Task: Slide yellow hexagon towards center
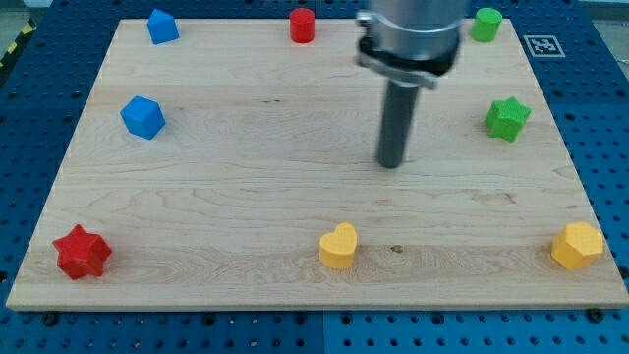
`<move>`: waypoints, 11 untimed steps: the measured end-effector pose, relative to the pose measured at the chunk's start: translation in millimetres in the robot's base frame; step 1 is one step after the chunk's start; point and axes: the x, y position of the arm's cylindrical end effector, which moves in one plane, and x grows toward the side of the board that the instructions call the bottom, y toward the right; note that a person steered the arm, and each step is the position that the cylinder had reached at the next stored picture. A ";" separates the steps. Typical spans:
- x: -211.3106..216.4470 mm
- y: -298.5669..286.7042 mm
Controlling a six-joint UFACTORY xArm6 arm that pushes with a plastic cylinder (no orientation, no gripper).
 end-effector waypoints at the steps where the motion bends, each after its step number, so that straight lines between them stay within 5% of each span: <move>1: 0.0 70.5; 5: 91.7 235.9; 8: 135.0 200.9; 11: 105.9 185.1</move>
